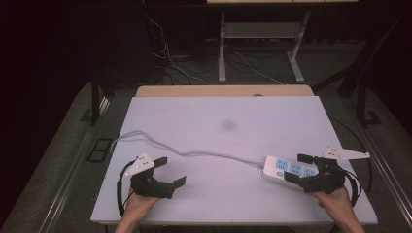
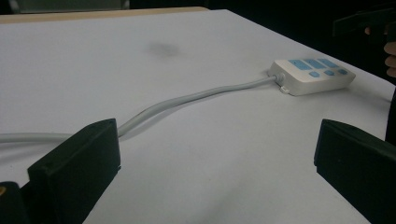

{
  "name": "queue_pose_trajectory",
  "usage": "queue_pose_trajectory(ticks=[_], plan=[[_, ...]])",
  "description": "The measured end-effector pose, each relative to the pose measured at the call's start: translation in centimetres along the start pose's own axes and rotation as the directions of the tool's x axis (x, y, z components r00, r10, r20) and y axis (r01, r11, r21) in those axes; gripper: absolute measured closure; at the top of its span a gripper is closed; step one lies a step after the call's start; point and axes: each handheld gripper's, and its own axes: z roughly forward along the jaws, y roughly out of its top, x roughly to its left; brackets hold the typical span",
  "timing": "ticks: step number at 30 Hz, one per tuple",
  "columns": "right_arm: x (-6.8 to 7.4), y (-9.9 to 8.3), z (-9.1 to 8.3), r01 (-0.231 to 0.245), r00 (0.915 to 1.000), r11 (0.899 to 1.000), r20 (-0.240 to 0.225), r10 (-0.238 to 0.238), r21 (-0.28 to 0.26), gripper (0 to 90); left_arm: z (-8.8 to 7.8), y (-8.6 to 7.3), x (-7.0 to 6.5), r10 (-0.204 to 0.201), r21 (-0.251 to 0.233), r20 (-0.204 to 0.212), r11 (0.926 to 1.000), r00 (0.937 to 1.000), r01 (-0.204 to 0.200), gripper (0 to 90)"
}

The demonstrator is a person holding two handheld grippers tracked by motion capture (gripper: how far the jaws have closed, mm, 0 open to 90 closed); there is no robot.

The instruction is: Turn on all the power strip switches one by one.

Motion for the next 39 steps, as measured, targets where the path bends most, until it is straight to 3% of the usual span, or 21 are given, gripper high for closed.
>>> queue_pose_trajectory(ticks=[39], plan=[[-0.1, 0.59, -0.27, 0.002, 0.9999, 0.998, -0.01, -0.001, 0.065, 0.2, -0.14, -0.1, 0.31, -0.008, -0.002, -0.008, 1.0, 0.9999, 0.008, 0.0]])
